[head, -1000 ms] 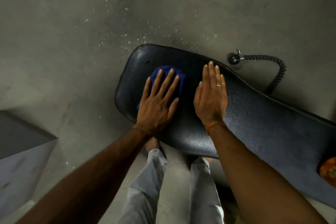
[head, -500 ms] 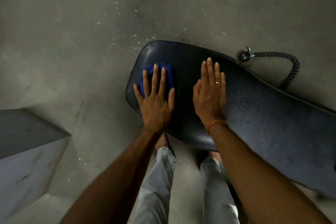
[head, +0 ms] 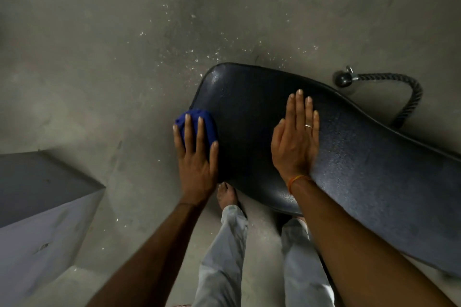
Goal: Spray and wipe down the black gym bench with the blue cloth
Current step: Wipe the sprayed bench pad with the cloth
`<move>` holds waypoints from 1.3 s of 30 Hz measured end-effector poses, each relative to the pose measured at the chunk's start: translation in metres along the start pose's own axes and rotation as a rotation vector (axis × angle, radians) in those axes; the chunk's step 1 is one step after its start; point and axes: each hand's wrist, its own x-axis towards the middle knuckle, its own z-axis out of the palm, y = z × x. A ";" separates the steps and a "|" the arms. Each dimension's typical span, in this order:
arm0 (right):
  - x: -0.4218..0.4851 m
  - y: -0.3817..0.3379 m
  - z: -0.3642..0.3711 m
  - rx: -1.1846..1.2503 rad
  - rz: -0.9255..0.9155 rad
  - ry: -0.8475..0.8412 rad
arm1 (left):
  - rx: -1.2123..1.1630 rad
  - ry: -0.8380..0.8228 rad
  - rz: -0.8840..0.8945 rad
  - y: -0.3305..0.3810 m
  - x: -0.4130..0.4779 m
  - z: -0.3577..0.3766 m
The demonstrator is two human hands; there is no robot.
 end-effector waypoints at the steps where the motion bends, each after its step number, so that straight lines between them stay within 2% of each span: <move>1: 0.000 -0.001 0.000 0.000 0.006 0.002 | 0.004 -0.004 0.005 -0.003 -0.001 0.001; 3: 0.001 -0.001 0.001 -0.005 0.007 0.004 | 0.014 -0.015 0.019 -0.009 0.024 -0.003; 7: 0.001 0.000 0.002 0.002 -0.002 0.023 | 0.015 -0.146 0.085 0.009 0.116 -0.015; 10: 0.002 -0.001 0.002 0.010 0.008 0.032 | 0.040 -0.155 0.094 0.031 0.151 -0.009; 12: 0.002 -0.001 0.002 0.009 0.010 0.028 | 0.083 -0.133 0.116 0.031 0.134 -0.008; 17: 0.002 -0.001 0.000 0.004 0.012 0.027 | 0.260 -0.138 0.320 0.024 0.066 -0.006; 21: 0.003 -0.001 0.002 0.021 0.012 0.051 | 0.266 -0.207 0.405 0.040 0.129 -0.009; 25: 0.003 -0.001 0.003 0.037 0.017 0.079 | 0.252 -0.225 0.311 0.069 0.180 -0.003; 31: 0.003 0.000 0.002 0.052 0.017 0.085 | 0.289 -0.200 0.527 0.044 0.075 -0.006; 34: 0.002 -0.001 0.000 0.108 0.027 0.106 | 0.306 -0.226 0.525 0.038 0.056 -0.006; 39: 0.000 0.000 0.001 0.080 0.173 0.206 | 0.275 -0.180 0.446 0.083 0.137 0.004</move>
